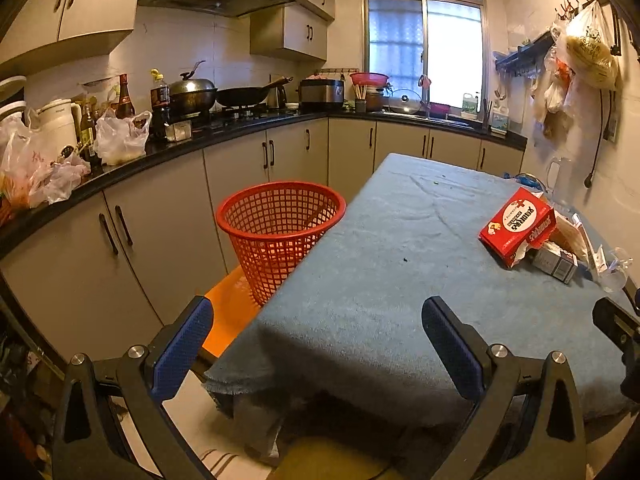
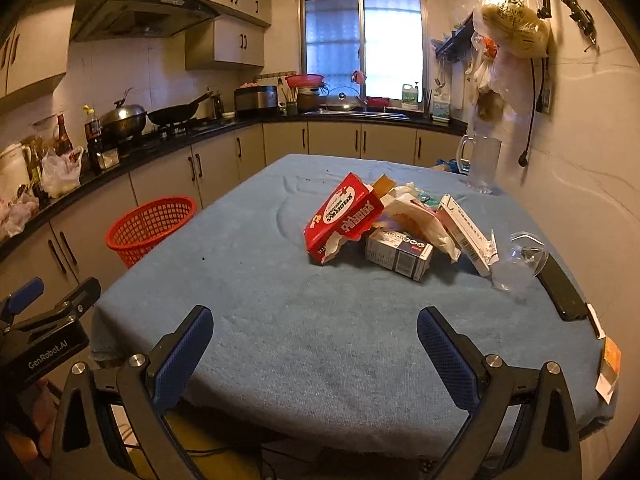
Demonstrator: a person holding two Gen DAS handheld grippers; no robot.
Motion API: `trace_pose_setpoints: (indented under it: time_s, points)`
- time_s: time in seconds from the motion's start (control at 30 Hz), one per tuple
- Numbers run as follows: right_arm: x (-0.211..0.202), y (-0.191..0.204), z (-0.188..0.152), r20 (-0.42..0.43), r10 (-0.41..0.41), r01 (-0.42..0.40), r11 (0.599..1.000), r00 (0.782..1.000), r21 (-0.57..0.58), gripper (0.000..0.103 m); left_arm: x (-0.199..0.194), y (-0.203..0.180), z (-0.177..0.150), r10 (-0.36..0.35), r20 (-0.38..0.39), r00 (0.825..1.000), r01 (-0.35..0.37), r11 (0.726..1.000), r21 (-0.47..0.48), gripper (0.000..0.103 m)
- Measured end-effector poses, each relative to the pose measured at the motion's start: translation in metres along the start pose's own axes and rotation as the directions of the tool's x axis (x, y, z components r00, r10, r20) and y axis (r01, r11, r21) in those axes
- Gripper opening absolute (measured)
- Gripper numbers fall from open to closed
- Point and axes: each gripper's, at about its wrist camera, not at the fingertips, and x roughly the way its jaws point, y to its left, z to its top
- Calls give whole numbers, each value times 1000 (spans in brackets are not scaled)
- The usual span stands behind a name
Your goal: Collect trash
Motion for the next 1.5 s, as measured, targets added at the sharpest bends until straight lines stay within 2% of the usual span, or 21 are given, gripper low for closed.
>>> trace_pose_setpoints:
  time_s: [1.5]
  points:
    - [8, 3, -8, -26, 2, -2, 1000, 1000, -8, 103, 6, -4, -6, 19, -6, 1000, -19, 1000, 16, 103]
